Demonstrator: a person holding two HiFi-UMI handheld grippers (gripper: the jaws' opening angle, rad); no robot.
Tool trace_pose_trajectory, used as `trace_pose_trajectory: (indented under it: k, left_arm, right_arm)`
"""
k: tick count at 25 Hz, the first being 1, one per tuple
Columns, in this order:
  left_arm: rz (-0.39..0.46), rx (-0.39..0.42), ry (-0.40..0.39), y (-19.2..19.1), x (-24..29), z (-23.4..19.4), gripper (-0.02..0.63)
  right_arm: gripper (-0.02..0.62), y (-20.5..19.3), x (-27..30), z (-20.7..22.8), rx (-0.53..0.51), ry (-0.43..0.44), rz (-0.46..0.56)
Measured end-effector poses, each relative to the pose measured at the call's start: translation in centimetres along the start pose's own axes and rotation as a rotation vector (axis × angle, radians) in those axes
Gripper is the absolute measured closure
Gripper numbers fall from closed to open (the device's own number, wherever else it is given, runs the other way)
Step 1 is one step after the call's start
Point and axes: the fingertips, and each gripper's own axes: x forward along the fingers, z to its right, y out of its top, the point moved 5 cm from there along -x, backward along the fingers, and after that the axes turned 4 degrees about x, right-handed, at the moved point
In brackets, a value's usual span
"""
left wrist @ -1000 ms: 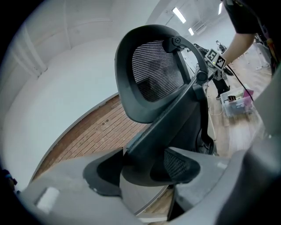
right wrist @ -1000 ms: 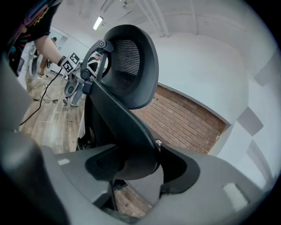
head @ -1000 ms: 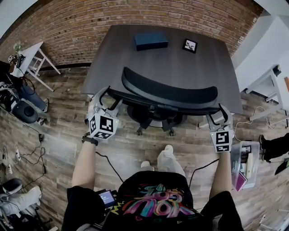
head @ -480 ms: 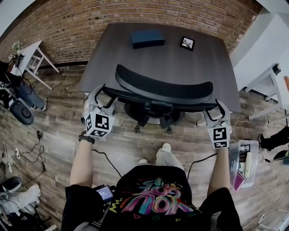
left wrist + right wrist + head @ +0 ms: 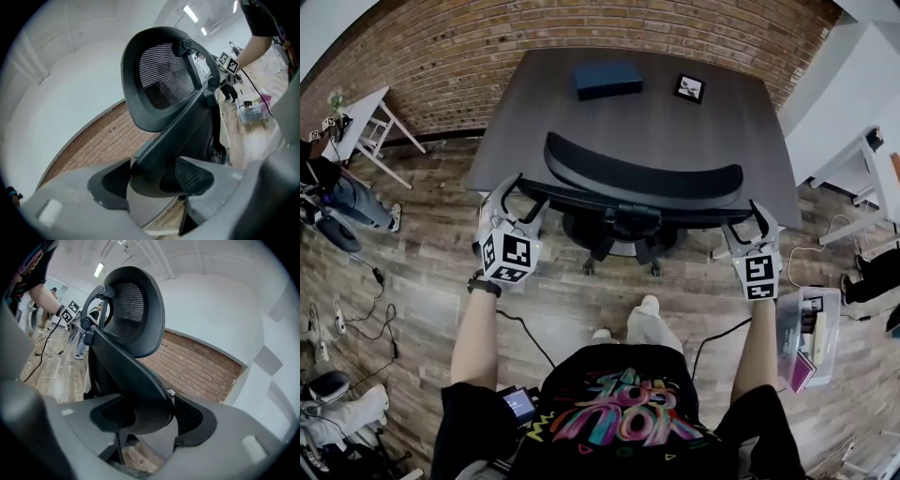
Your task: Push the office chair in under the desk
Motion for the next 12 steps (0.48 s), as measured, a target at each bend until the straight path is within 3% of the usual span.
trace_pose_trajectory:
  k: [7,12]
  left_arm:
    - [0.045,-0.089,0.006,0.5,-1.8,0.9,0.314]
    - [0.098,-0.109,-0.010,2.0,-3.9,2.4,0.314]
  right_arm:
    - [0.296,0.7,-3.5,-1.5,0.035,-0.015,0.032]
    - [0.296,2.2,-6.3,-3.4,0.058,-0.015,0.090]
